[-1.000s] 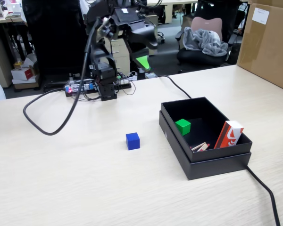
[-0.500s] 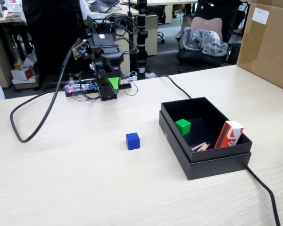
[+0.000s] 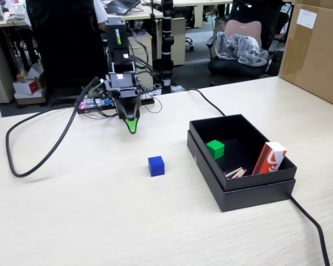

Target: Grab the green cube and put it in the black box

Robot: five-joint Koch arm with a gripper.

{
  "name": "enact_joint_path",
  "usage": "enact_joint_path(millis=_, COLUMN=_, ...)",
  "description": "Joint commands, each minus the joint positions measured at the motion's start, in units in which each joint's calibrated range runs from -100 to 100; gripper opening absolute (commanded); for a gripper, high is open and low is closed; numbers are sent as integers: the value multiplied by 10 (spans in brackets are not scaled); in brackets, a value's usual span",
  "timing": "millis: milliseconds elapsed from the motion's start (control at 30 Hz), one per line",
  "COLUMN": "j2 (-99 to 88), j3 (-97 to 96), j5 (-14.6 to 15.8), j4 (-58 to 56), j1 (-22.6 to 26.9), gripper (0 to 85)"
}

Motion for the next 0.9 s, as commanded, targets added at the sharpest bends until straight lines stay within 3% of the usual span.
enact_joint_path(millis=0, j2=-14, j3=-39, j5=-12, j4=130, j1=0, gripper=501)
enact_joint_path(millis=300, j2=-14, j3=-157, j5=-17, j4=221, j1=5, gripper=503)
enact_joint_path(millis=867, j2=-3, j3=-176, j5=-17, j4=165, j1=10, gripper=499)
